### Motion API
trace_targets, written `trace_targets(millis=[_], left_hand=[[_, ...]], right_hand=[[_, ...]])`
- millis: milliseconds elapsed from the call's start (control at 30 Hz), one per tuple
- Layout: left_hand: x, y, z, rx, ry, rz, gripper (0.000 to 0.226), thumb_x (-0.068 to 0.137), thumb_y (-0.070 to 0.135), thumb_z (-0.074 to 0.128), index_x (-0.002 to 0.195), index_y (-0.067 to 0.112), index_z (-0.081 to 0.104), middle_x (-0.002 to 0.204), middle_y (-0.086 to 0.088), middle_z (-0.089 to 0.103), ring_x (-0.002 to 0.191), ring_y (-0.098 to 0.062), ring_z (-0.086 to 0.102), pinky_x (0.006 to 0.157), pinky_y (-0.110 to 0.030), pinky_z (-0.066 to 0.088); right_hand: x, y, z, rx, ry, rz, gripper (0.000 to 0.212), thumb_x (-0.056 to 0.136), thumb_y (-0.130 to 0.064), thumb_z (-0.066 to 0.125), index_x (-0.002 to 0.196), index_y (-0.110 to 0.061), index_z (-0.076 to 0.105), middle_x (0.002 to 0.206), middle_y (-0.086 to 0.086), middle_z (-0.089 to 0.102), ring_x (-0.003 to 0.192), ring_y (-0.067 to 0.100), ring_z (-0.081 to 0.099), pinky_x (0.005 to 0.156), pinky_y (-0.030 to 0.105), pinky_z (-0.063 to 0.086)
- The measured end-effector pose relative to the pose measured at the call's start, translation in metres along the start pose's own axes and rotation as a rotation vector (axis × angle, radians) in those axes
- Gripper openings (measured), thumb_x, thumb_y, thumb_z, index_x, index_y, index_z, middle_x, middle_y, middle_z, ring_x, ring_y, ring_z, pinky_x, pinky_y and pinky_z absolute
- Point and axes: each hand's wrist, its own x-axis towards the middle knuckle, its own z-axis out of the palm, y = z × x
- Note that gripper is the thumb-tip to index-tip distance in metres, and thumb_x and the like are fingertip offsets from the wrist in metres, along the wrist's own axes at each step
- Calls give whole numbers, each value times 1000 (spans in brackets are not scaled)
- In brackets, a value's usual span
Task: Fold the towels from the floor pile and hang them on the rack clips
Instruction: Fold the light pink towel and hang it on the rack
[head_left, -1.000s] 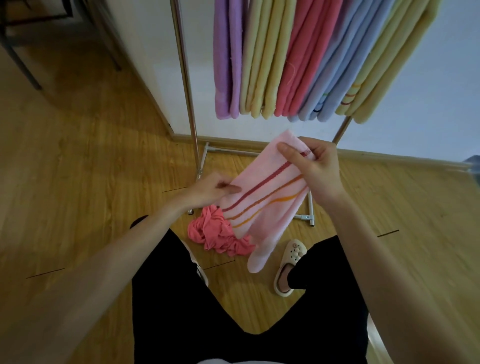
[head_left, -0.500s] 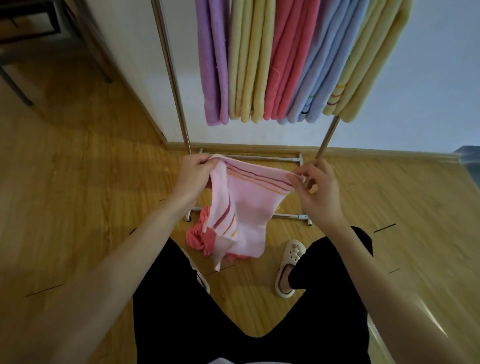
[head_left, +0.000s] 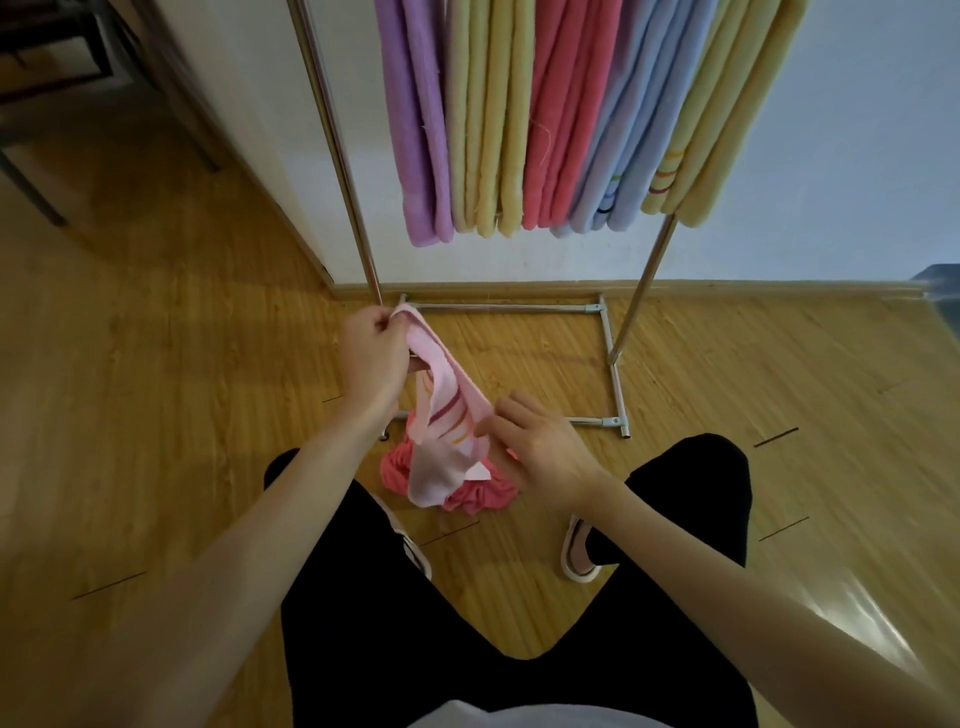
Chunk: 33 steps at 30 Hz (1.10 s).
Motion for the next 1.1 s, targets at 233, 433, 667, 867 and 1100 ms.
trace_targets(millis=[233, 433, 667, 867, 1100], left_hand=[[-14, 8, 2, -118, 35, -20, 21, 95, 7, 49, 80, 10, 63, 86, -10, 65, 82, -20, 67, 60, -30, 58], [-17, 13, 9, -198, 82, -11, 18, 93, 5, 49, 83, 5, 64, 89, -17, 66, 81, -24, 69, 59, -31, 59], [-12, 16, 6, -206, 111, -21, 20, 95, 5, 46, 94, -3, 64, 83, -7, 63, 77, -13, 67, 56, -22, 55], [-6, 18, -4, -232, 61, -80, 15, 94, -1, 45, 93, -4, 60, 84, -11, 60, 79, -18, 67, 57, -22, 56], [11, 2, -22, 222, -106, -76, 19, 89, 9, 57, 81, -8, 60, 74, -26, 67, 54, -24, 70, 63, -45, 60]], right_hand=[[14, -16, 7, 272, -48, 215, 13, 84, -17, 49, 71, -13, 50, 68, -5, 44, 70, 14, 40, 60, 40, 41], [20, -21, 2, 358, 51, 334, 27, 86, -31, 59, 67, -16, 47, 64, -11, 40, 66, 7, 39, 57, 30, 37], [21, -15, -16, 263, 173, 344, 25, 92, -24, 52, 69, -22, 42, 64, -16, 38, 63, 3, 36, 55, 23, 35], [43, 26, -48, 13, 185, 311, 14, 86, -19, 62, 76, -11, 62, 69, -9, 49, 66, 13, 49, 52, 36, 46], [74, 46, -88, -38, -89, 182, 10, 88, -16, 62, 89, -6, 66, 74, -3, 55, 70, 15, 48, 60, 33, 44]])
